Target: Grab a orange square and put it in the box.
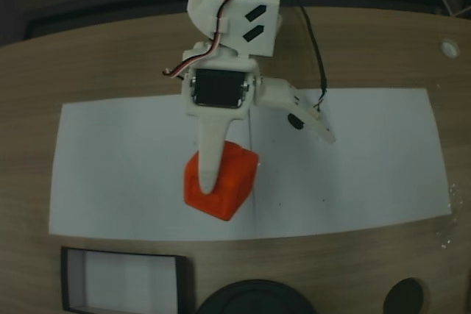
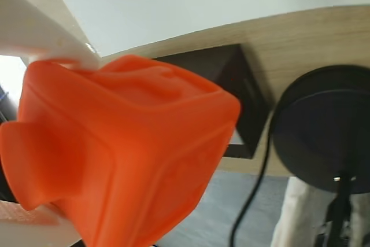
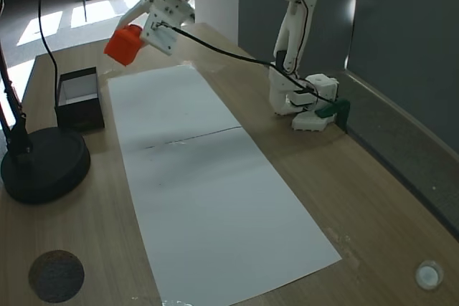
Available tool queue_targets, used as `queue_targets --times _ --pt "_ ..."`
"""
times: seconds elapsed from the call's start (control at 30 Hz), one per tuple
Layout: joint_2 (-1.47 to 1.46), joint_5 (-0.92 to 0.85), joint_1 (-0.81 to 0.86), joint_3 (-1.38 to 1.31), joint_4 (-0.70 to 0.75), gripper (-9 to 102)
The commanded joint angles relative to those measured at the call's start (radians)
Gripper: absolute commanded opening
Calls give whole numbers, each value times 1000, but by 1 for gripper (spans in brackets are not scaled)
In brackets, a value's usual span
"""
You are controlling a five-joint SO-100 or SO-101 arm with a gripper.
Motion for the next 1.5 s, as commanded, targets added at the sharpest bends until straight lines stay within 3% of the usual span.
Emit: queue_targets --times 0.0,0.8,1.03,1.23,1.47 --pt "-51 -2 77 -135 -71 9" --pt "-1005 6 146 -1112 -91 8" --pt "-1075 6 160 -1169 -87 10" --pt "-1072 3 152 -1172 -25 28" --pt "-1072 6 152 -1239 44 29"
